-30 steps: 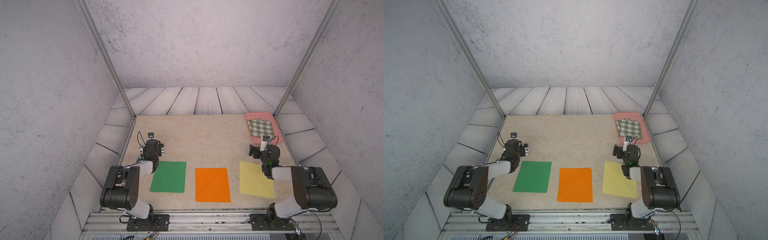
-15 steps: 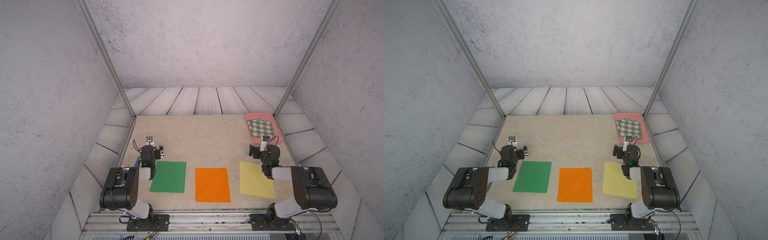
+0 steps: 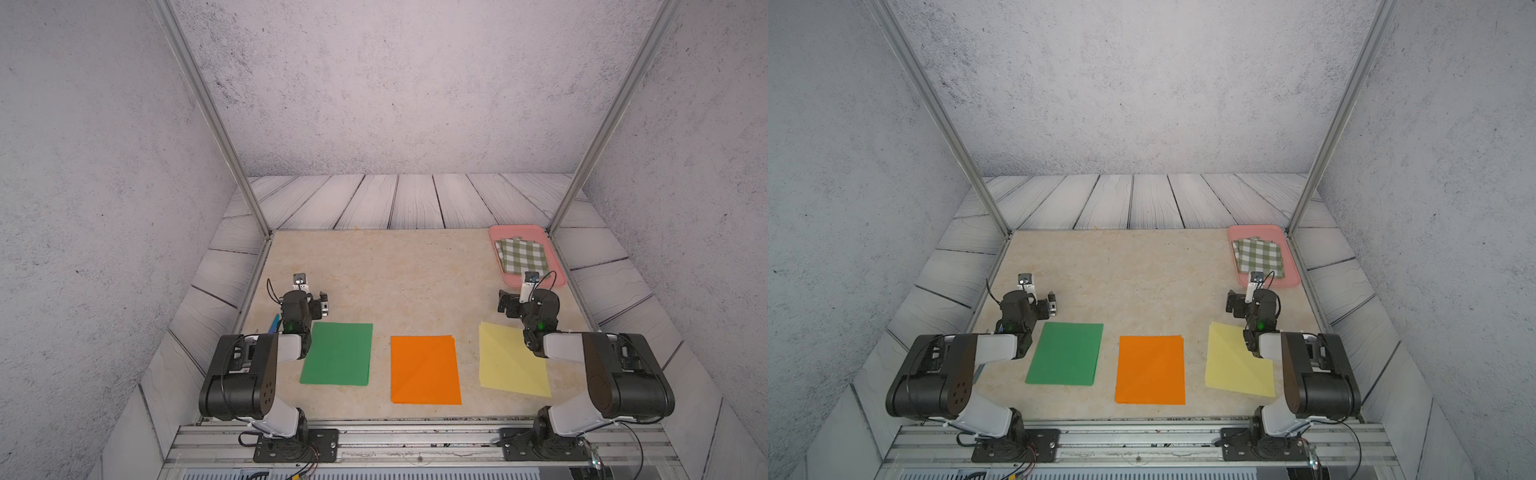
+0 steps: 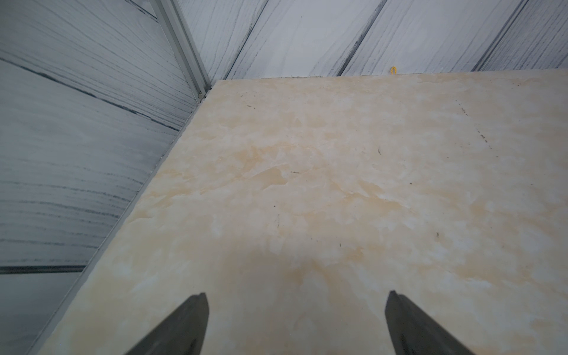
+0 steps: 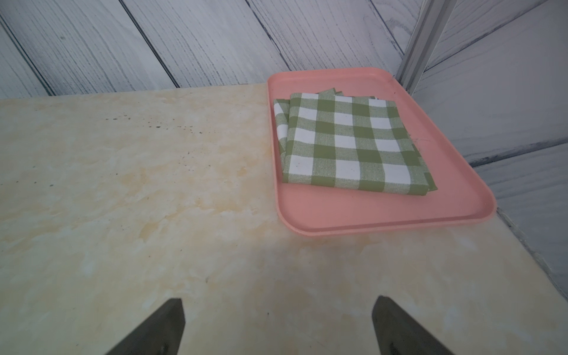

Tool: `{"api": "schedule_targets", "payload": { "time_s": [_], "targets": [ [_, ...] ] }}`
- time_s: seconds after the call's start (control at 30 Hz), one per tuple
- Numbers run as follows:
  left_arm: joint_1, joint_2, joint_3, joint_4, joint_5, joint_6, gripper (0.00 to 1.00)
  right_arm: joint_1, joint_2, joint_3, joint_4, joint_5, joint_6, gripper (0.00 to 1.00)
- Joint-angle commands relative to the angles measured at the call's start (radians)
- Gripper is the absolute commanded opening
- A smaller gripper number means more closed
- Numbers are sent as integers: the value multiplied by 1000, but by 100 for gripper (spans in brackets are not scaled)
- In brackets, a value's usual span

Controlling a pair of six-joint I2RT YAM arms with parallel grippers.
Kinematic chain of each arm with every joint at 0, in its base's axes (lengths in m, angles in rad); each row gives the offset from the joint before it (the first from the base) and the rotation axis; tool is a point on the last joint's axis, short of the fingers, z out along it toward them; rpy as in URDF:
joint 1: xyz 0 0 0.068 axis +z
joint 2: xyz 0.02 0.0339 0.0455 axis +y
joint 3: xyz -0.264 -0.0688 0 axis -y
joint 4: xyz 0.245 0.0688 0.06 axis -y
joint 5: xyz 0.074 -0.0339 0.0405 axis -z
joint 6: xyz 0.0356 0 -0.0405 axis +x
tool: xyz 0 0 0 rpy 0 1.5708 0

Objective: Sort the scattered colored papers by color
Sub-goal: Reset both arms

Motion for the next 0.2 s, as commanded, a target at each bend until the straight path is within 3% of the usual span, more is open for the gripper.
{"api": "schedule_targets", "payload": {
  "time_s": [0.0,0.17],
  "targets": [
    [7,-10,14,-10,12,-6,96,7,20,23,-15,10,-11,99],
    [7,-12,13,-10,12,-4,96,7,8,8,0,6,-16,99]
  ]
}}
